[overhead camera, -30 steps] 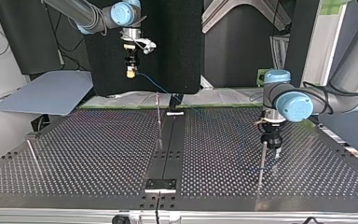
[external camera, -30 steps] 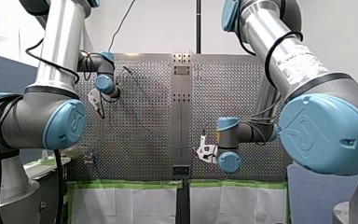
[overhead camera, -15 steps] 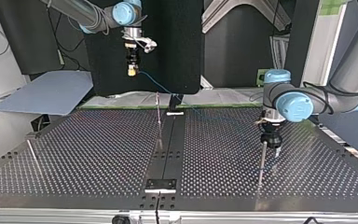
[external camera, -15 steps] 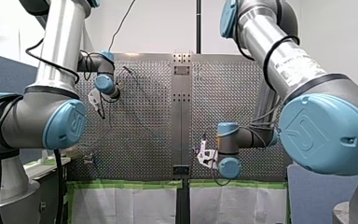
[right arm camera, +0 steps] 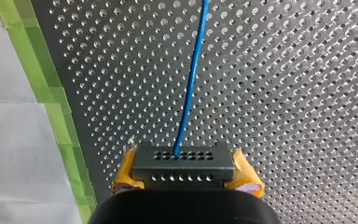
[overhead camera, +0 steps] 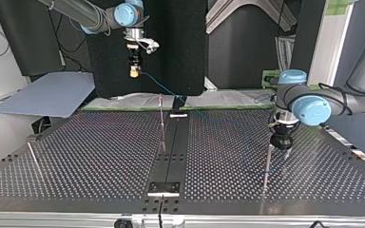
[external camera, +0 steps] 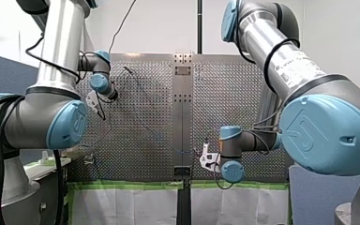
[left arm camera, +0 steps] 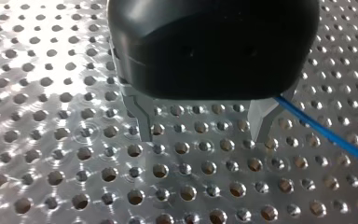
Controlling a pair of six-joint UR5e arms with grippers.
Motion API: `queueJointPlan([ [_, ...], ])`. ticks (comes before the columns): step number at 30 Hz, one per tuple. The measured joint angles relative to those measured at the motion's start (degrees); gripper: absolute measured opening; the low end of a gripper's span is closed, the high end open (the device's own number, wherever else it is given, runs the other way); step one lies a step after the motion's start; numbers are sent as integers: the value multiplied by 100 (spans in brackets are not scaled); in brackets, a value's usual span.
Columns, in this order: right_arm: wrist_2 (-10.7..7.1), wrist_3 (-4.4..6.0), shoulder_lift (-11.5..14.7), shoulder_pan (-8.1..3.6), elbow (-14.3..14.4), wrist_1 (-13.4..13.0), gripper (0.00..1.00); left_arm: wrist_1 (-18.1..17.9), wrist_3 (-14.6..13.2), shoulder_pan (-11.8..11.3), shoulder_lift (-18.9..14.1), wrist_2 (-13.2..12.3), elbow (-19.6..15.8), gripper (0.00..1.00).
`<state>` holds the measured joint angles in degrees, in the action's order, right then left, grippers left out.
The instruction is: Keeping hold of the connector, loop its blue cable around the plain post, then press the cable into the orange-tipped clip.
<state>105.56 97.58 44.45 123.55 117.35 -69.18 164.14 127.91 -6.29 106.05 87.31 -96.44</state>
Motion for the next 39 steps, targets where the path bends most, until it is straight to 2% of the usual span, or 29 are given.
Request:
queueJointPlan([
  [8,-23,0,-1,-10,-4,-6,13,33,349,-60,-321,-132,-199,100],
  [10,-24,0,-1,-15,-5,-7,13,86,357,-61,-387,-166,-248,100],
  [16,-26,0,-1,-18,-5,-8,13,164,249,-1,-523,-207,-409,100],
  [22,-26,0,-1,-19,-5,-8,13,157,212,48,-813,-185,-541,100],
  [27,-26,0,-1,-19,-5,-8,13,298,103,106,-1061,-161,-570,100],
  [39,-26,0,-1,-20,-5,-9,13,613,-154,221,-1197,-67,-575,100],
])
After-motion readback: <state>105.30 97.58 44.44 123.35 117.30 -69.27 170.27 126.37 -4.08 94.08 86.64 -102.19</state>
